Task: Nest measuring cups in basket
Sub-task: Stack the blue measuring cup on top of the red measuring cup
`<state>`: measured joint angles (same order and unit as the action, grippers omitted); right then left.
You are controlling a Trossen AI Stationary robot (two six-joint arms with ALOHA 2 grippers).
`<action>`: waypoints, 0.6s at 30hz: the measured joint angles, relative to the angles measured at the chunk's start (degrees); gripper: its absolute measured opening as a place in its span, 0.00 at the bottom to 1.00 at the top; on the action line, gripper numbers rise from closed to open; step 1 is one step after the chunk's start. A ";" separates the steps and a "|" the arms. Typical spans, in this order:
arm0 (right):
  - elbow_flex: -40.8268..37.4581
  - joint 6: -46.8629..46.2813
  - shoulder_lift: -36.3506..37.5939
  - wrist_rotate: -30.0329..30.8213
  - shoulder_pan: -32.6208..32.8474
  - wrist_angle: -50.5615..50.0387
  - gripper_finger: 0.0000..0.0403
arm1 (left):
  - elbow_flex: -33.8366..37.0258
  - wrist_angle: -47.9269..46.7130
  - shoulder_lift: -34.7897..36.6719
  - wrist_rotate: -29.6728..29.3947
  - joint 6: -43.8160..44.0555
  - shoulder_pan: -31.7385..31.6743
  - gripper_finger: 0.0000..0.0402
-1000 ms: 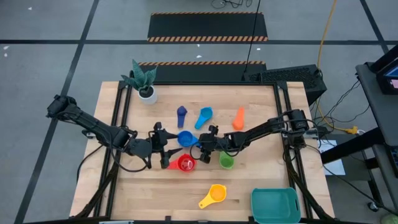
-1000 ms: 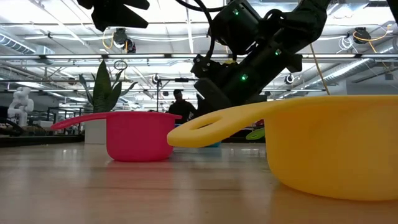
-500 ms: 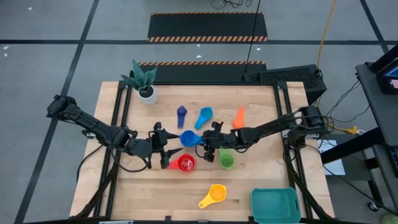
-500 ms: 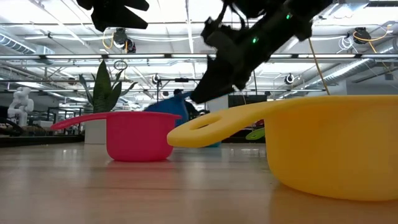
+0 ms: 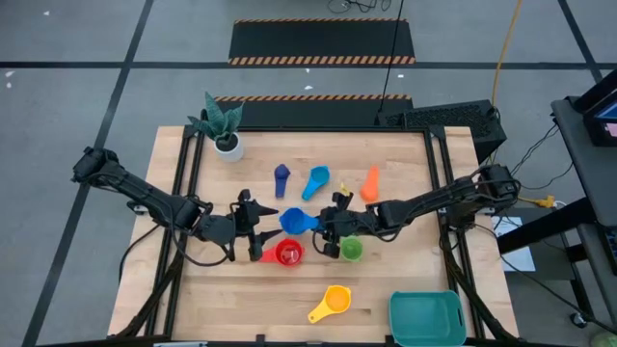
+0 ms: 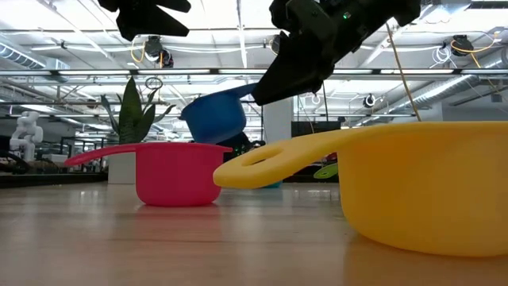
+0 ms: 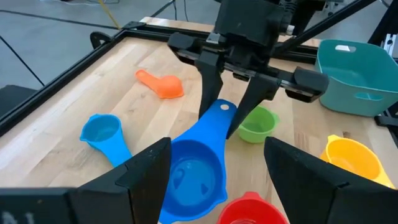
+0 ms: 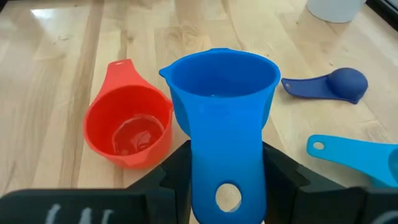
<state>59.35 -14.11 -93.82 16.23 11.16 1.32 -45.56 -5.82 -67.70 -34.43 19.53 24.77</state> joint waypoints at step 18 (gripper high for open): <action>0.00 4.29 0.67 -6.04 1.30 -0.03 0.29 | 0.00 -0.48 -0.02 0.01 -1.23 0.00 0.64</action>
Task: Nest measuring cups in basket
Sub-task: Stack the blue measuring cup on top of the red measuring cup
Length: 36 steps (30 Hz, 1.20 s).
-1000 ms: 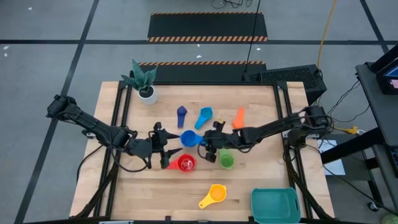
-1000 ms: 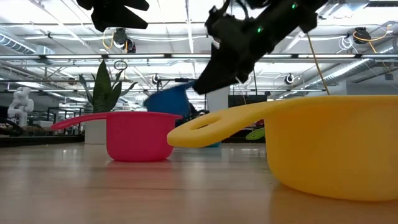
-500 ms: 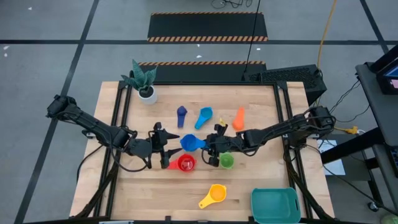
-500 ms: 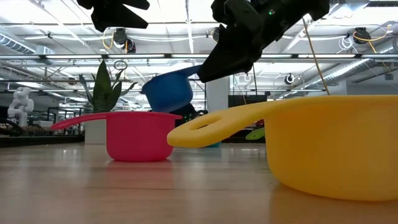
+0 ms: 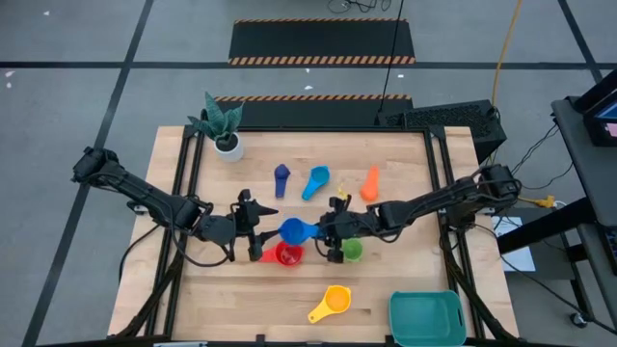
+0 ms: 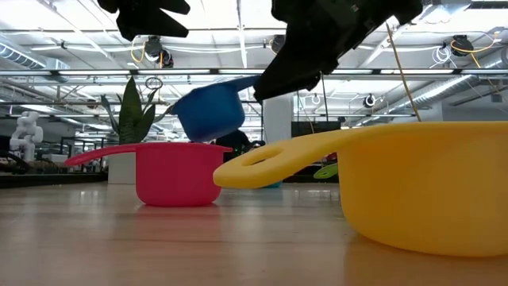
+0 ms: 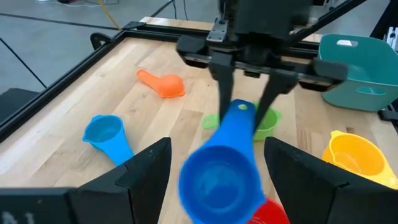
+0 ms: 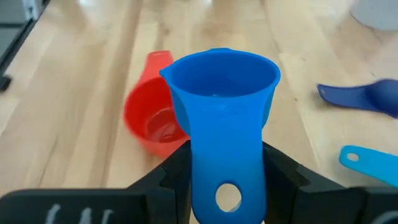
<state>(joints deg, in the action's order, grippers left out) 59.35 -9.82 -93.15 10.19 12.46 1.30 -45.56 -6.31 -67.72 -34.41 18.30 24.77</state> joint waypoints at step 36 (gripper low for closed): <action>0.02 22.27 0.05 1.12 8.73 9.59 0.29 | -0.02 12.58 -8.09 15.41 -5.53 -1.99 0.64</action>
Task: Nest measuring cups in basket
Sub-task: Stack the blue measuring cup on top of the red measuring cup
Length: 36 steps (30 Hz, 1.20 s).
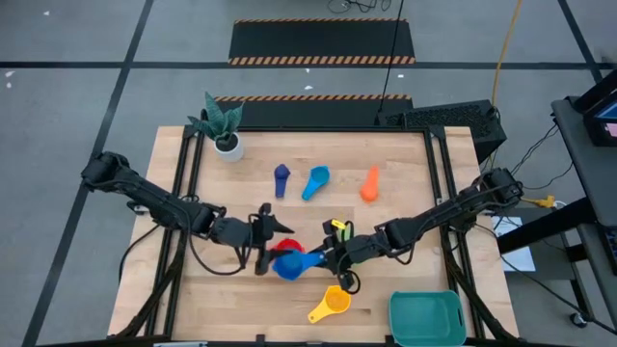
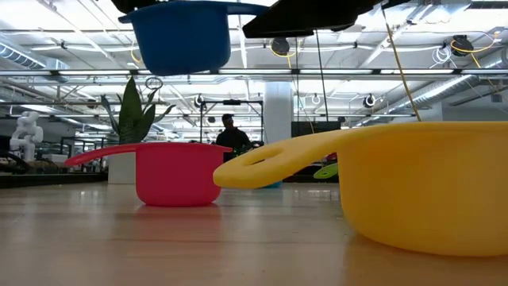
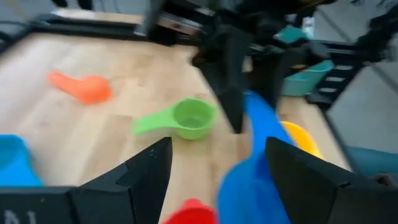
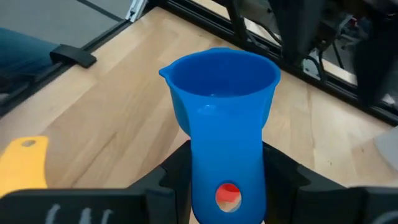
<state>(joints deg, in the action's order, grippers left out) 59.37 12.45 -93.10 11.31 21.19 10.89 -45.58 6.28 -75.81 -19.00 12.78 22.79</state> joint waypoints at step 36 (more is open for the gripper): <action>-0.02 -6.97 0.00 2.42 -2.23 -1.56 0.29 | 0.00 -12.68 0.04 -2.24 0.90 0.37 0.64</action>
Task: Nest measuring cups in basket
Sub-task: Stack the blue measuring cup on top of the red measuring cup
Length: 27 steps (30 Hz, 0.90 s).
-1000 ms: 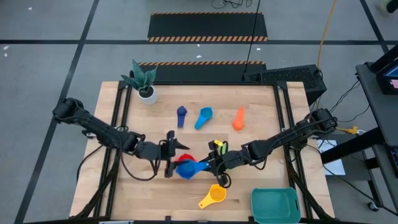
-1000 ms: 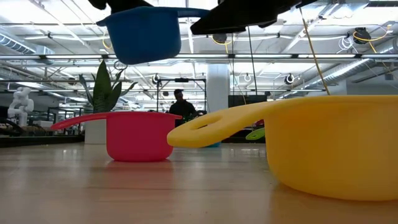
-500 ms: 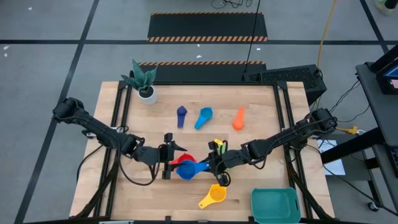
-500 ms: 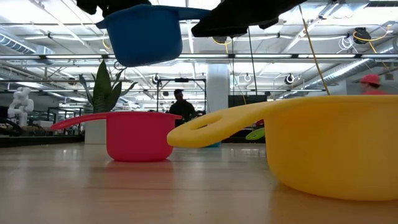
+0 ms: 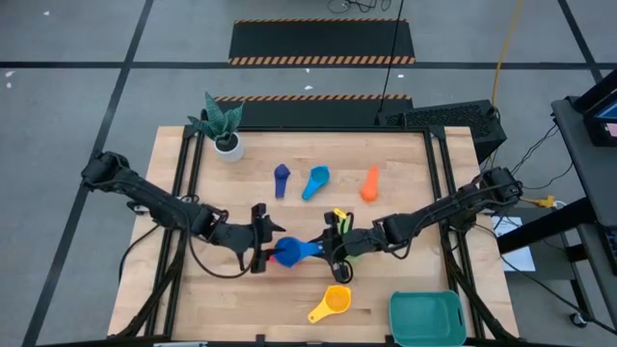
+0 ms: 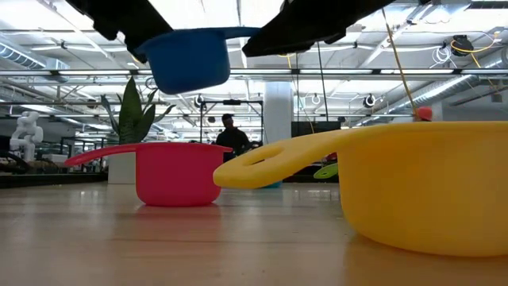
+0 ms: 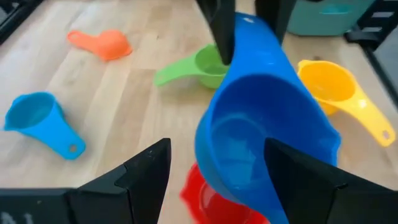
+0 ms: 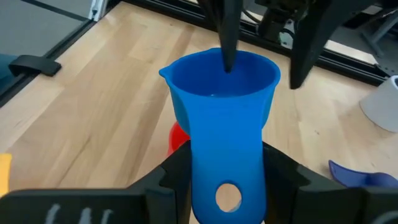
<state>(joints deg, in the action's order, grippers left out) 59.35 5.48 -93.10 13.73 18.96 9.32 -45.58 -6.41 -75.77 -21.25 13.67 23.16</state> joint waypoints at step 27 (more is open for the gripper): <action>0.00 -0.28 0.67 1.51 -0.02 3.22 0.41 | -0.07 -0.19 0.60 -2.92 -2.93 -2.52 0.04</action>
<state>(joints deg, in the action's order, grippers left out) 59.35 5.20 -92.43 15.24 18.94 12.54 -45.65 -6.59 -75.16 -24.16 10.74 20.64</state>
